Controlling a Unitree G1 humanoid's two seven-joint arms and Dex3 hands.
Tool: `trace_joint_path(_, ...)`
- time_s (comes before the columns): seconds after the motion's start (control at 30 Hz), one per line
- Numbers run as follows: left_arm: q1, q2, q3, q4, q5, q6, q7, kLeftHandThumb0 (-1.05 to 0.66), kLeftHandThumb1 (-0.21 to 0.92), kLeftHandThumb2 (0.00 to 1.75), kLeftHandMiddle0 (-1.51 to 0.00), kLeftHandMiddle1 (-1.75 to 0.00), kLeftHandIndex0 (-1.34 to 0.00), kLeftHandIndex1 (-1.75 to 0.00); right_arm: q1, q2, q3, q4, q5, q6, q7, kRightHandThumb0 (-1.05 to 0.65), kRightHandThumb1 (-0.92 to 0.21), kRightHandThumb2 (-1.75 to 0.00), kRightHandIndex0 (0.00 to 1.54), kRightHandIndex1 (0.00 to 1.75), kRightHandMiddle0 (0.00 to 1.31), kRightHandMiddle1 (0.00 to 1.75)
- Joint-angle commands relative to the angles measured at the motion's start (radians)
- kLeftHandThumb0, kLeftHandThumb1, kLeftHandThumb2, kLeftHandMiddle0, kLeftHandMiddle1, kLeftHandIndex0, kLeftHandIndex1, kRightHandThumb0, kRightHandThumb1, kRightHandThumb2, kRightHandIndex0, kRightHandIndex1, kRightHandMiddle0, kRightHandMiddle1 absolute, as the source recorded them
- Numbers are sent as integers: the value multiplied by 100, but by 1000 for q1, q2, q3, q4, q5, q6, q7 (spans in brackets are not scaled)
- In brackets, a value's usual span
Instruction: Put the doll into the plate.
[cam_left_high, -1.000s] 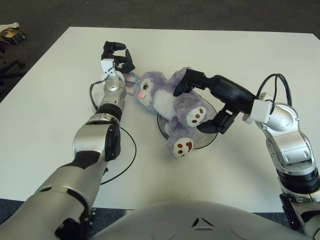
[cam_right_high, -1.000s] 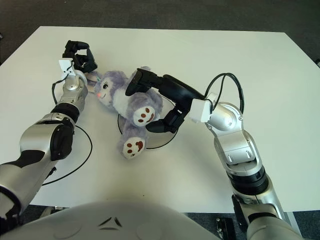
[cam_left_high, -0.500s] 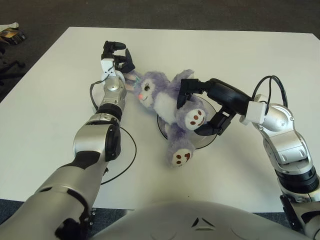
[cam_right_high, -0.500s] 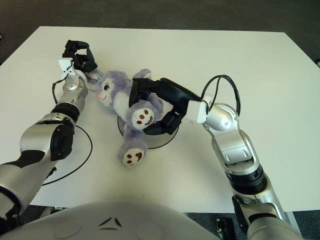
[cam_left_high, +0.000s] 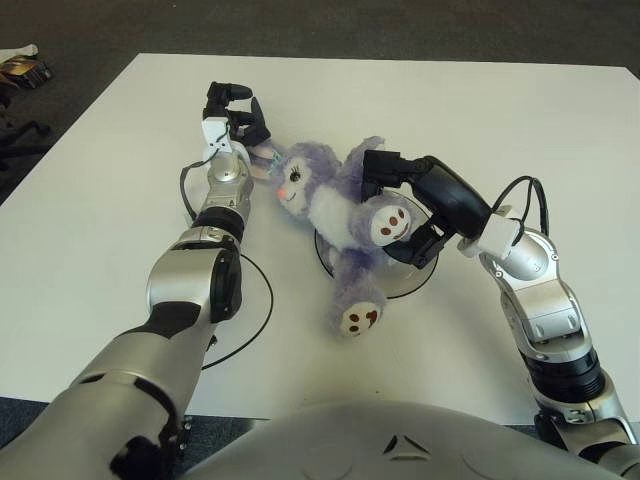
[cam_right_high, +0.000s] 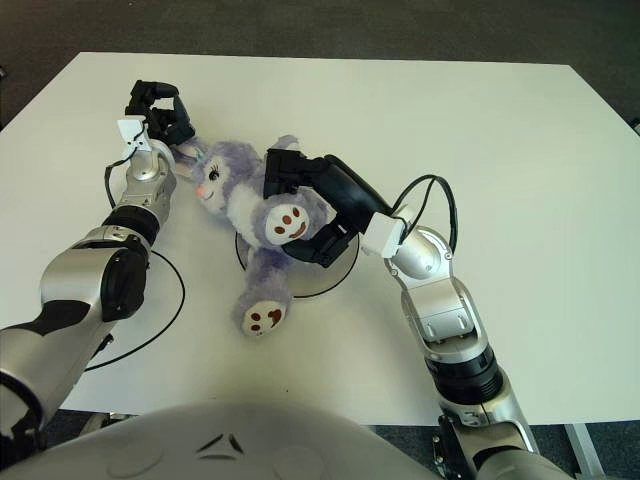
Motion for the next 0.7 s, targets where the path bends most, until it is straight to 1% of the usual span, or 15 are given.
trace_joint_path(0.0, 14, 4, -2, -11, -1, 10, 4, -1, 42, 121, -43, -175, -41, -175, 24, 13, -8, 17, -25, -47, -33, 0, 5, -168, 92, 160, 67, 175)
trace_joint_path(0.23, 15, 8, 0, -14, -3, 19, -5, -1, 42, 121, -43, -175, -41, -175, 48, 33, -14, 29, -53, -95, -80, 0, 3, -168, 91, 164, 65, 175)
trace_joint_path(0.37, 16, 13, 5, -15, -6, 8, -4, -1, 42, 121, -43, -175, -41, -175, 47, 53, -38, 76, -31, -145, -101, 0, 3, -168, 90, 166, 64, 175)
trace_joint_path(0.47, 9, 23, 10, -19, -1, -17, 25, -1, 40, 123, -44, -175, -42, -175, 40, 58, -62, 112, -15, -179, -106, 0, 1, -168, 88, 168, 63, 175)
trace_joint_path(0.57, 5, 42, 11, -30, -1, -9, 21, -1, 39, 124, -45, -175, -43, -175, 39, 61, -76, 123, -10, -193, -107, 0, 1, -168, 88, 170, 62, 175)
trace_joint_path(0.67, 11, 58, 17, -45, -10, -11, 9, -1, 39, 125, -45, -175, -43, -175, 45, 50, -108, 110, 18, -167, -97, 0, 1, -168, 87, 171, 62, 175)
